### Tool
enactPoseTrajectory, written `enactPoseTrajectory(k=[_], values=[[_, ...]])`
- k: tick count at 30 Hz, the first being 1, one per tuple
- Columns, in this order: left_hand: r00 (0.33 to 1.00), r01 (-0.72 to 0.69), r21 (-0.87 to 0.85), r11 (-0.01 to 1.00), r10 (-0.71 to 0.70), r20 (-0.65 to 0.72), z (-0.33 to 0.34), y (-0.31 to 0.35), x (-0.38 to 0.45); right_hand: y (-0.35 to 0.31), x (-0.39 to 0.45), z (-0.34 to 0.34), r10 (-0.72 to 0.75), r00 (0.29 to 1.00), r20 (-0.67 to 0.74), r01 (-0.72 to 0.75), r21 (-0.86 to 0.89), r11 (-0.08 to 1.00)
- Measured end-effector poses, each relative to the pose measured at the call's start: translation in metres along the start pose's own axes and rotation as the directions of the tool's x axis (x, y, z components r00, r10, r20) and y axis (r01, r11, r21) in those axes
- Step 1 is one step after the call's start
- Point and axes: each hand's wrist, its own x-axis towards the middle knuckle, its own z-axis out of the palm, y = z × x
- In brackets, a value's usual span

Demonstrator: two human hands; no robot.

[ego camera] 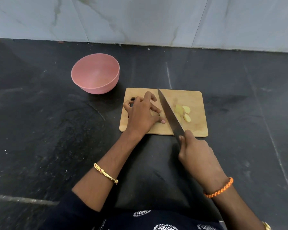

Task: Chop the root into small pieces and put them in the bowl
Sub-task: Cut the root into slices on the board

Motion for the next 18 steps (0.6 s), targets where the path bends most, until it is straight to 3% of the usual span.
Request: enactPoseTrajectory(k=[18], values=[[0.999, 0.049, -0.114, 0.992, -0.049, 0.009, 0.0021, -0.0044, 0.0030, -0.0107, 0.0095, 0.0092, -0.021, 1.000, -0.008, 0.021, -0.054, 0.998]])
